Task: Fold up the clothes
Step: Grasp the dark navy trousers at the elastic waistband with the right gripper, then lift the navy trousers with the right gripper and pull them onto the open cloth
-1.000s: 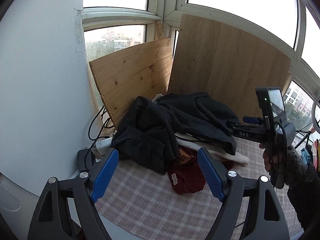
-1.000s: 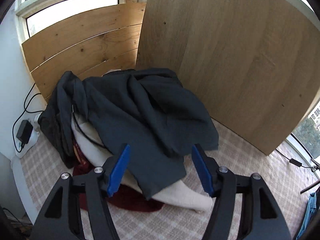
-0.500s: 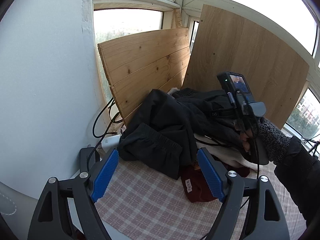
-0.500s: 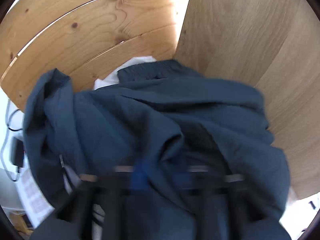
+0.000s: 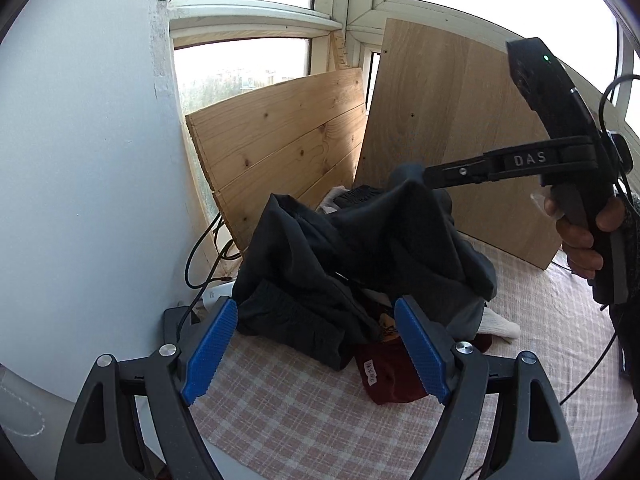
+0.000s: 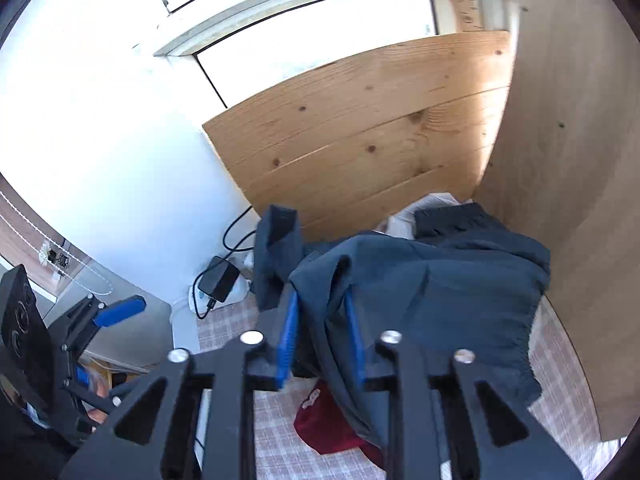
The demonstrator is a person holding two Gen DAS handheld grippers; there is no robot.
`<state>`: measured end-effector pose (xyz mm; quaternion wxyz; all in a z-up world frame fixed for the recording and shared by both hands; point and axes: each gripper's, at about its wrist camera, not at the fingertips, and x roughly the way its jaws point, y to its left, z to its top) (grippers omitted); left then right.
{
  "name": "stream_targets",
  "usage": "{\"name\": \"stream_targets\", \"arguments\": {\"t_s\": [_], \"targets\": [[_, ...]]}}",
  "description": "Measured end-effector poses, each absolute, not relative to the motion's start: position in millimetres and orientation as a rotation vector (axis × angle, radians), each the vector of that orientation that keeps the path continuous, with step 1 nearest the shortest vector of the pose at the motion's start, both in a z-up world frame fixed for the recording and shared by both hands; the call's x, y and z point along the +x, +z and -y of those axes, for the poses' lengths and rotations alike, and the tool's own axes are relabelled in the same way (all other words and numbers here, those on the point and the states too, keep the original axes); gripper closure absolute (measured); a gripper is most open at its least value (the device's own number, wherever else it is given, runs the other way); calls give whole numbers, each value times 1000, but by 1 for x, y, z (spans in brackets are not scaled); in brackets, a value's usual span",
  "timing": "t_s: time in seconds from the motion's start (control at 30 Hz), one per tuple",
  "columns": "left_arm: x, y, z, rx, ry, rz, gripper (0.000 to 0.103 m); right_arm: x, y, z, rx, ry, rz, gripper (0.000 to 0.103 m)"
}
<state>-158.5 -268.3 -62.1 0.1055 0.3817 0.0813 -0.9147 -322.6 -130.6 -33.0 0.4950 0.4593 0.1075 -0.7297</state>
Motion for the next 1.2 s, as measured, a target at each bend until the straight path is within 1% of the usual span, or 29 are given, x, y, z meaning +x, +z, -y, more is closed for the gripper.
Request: {"name": "stream_targets", "arguments": {"t_s": [0.07, 0.13, 0.23, 0.37, 0.43, 0.47, 0.5, 0.53, 0.57, 0.6, 0.67, 0.8, 0.87, 0.93, 0.97, 1.0, 1.03, 1.07, 1.13, 1.17, 1.2], "targets": [[-160, -63, 268, 1130, -2694, -243, 23, -340, -42, 91, 1118, -1928, -206, 36], [-163, -64, 268, 1139, -2693, -247, 23, -361, -53, 45, 1134, -2131, -155, 36], [-168, -68, 264, 1159, -2696, -243, 23, -400, -96, 3, 1293, -2292, -136, 36], [-173, -67, 255, 1168, -2714, -207, 23, -429, -156, 2, 1470, -2220, -140, 36], [-173, -65, 252, 1165, -2717, -188, 23, -435, -187, 17, 1537, -2212, -175, 36], [-173, -64, 251, 1164, -2718, -179, 23, -436, -196, 20, 1553, -2176, -132, 37], [-173, -63, 252, 1159, -2714, -178, 23, -435, -199, 23, 1548, -2138, -67, 56], [-172, -62, 252, 1154, -2709, -181, 23, -435, -201, 26, 1540, -2100, -4, 78], [-172, -62, 254, 1150, -2701, -187, 23, -431, -196, 31, 1526, -2081, 11, 94], [-172, -62, 255, 1148, -2694, -197, 23, -426, -186, 37, 1490, -2073, -11, 100], [-171, -62, 257, 1149, -2687, -216, 23, -414, -162, 52, 1416, -2026, -35, 101], [-170, -60, 254, 1142, -2704, -218, 23, -379, -84, 91, 1186, -1857, 66, 102], [-167, -57, 252, 1135, -2710, -195, 23, -357, -45, 116, 1102, -1831, 14, 102], [-163, -54, 252, 1125, -2715, -181, 23, -345, -22, 134, 1040, -1874, -74, 96], [-160, -53, 252, 1119, -2716, -177, 23, -344, -20, 135, 1045, -1907, -108, 76], [-157, -53, 253, 1113, -2715, -177, 23, -346, -19, 131, 1068, -1978, -140, 42], [-155, -53, 256, 1111, -2710, -181, 23, -343, -27, 122, 1086, -2053, -168, 29], [-153, -54, 258, 1111, -2703, -189, 23, -340, -34, 113, 1105, -2127, -196, 25], [-150, -57, 264, 1111, -2690, -214, 23, -337, -64, 85, 1199, -2238, -255, 25], [-149, -58, 266, 1112, -2685, -223, 23, -341, -80, 67, 1275, -2285, -239, 25], [-148, -60, 267, 1113, -2680, -232, 23, -346, -94, 43, 1354, -2318, -185, 25]]}}
